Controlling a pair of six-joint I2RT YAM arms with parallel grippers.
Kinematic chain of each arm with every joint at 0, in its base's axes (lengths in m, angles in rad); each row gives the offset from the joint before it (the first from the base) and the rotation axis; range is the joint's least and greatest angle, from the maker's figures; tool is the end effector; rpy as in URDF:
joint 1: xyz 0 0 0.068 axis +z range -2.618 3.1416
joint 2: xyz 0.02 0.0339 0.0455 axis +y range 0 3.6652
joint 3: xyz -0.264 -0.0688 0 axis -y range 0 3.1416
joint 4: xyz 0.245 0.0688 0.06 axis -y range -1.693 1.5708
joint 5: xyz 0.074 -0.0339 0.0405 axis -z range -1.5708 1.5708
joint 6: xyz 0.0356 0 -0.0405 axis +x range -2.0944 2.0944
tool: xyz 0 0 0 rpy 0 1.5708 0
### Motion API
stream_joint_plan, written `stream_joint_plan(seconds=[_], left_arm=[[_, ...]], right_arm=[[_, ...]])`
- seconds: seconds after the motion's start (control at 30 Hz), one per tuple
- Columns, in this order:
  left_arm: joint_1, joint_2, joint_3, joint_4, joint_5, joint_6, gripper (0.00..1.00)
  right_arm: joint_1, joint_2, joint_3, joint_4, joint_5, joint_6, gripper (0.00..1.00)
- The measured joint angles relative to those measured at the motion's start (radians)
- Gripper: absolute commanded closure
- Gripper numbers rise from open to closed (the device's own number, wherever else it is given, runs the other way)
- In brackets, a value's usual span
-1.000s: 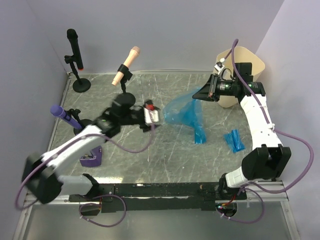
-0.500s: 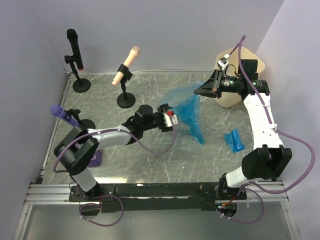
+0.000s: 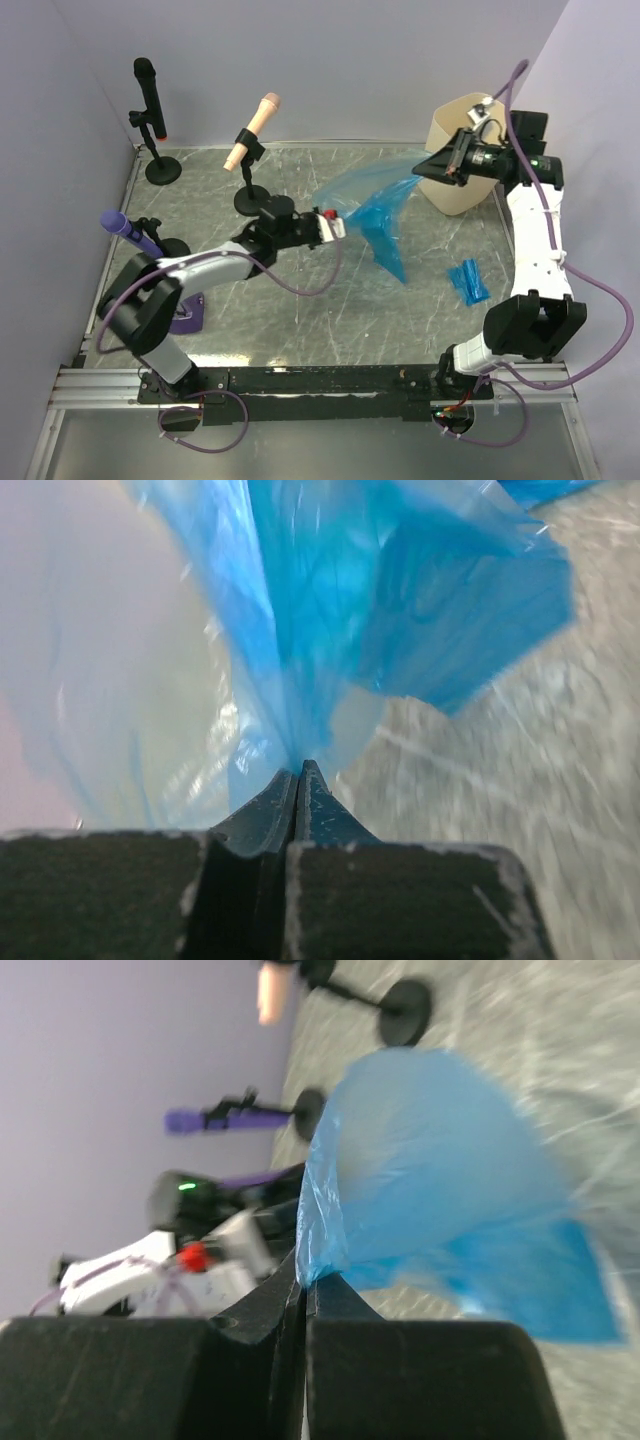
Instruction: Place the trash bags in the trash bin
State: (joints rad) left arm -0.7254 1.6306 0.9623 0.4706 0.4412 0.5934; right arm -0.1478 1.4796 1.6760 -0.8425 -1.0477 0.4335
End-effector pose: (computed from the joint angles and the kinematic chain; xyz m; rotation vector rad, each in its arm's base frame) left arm 0.2663 -0.2564 0.2514 1.3227 1.1829 -0.4849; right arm 0.2991 -0.0134 0.4278 0.0219 2.1211 1.3102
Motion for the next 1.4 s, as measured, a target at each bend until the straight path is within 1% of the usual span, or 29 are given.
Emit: stream_joint_plan(seconds=[0.1,0.17,0.23,0.37,0.47,0.63,0.67,0.7,0.73,0.77,0.83,0.87,0.9,0.93,1.0,1.07,1.1,1.2,1.3,1.4], left_arm=[[0.066,-0.092,-0.005,-0.134,0.079,0.026,0.99],[0.110,-0.148,-0.003,-0.242,0.132,0.068,0.99],[0.129,-0.175,0.021,-0.370,0.188,0.129,0.99],[0.123,-0.166,0.136,-0.715,0.282,0.286,0.99],[0.130,-0.136,0.216,-0.930,0.315,0.398,0.99],[0.171,-0.114,0.234,-1.233,0.306,0.521,0.99],[0.177,-0.114,0.234,-1.273,0.303,0.532,0.98],[0.181,-0.115,0.234,-1.295,0.303,0.536,0.91],[0.183,-0.115,0.235,-1.315,0.304,0.536,0.79],[0.183,-0.115,0.235,-1.322,0.304,0.529,0.70],[0.183,-0.123,0.231,-1.283,0.301,0.468,0.50],[0.183,-0.137,0.215,-1.219,0.292,0.406,0.38],[0.183,-0.163,0.181,-1.128,0.274,0.331,0.32],[0.183,-0.198,0.134,-1.020,0.244,0.242,0.24],[0.183,-0.272,0.017,-0.770,0.164,0.039,0.15],[0.181,-0.298,-0.054,-0.580,0.101,-0.114,0.13],[0.176,-0.282,-0.061,-0.511,0.072,-0.181,0.13],[0.149,-0.152,-0.031,-0.272,-0.019,-0.335,0.12],[0.127,0.006,0.015,-0.092,-0.074,-0.386,0.11],[0.111,0.164,0.112,0.000,-0.118,-0.388,0.11]], right_arm=[[-0.051,0.027,0.024,-0.008,0.034,-0.016,1.00],[-0.077,0.046,0.027,-0.010,0.055,-0.027,1.00],[-0.085,0.064,0.027,-0.021,0.070,-0.036,1.00],[-0.080,0.076,0.027,-0.046,0.096,-0.060,1.00],[-0.081,0.076,0.029,-0.065,0.122,-0.090,1.00],[-0.102,0.073,0.045,-0.058,0.206,-0.144,1.00],[-0.104,0.072,0.045,-0.057,0.218,-0.150,1.00],[-0.106,0.072,0.045,-0.058,0.229,-0.157,1.00],[-0.106,0.072,0.044,-0.058,0.237,-0.166,1.00],[-0.106,0.071,0.044,-0.058,0.239,-0.171,1.00],[-0.106,0.064,0.033,-0.056,0.233,-0.182,1.00],[-0.106,0.058,0.024,-0.055,0.230,-0.187,1.00],[-0.105,0.048,0.011,-0.056,0.226,-0.193,1.00],[-0.103,0.039,0.000,-0.058,0.222,-0.200,1.00],[-0.095,0.020,-0.016,-0.061,0.216,-0.212,1.00],[-0.086,-0.009,-0.038,-0.061,0.211,-0.223,1.00],[-0.080,-0.024,-0.050,-0.061,0.206,-0.225,1.00],[-0.061,-0.060,-0.065,-0.067,0.184,-0.234,1.00],[-0.041,-0.090,-0.063,-0.069,0.163,-0.249,1.00],[-0.023,-0.104,-0.048,-0.086,0.145,-0.269,1.00]])
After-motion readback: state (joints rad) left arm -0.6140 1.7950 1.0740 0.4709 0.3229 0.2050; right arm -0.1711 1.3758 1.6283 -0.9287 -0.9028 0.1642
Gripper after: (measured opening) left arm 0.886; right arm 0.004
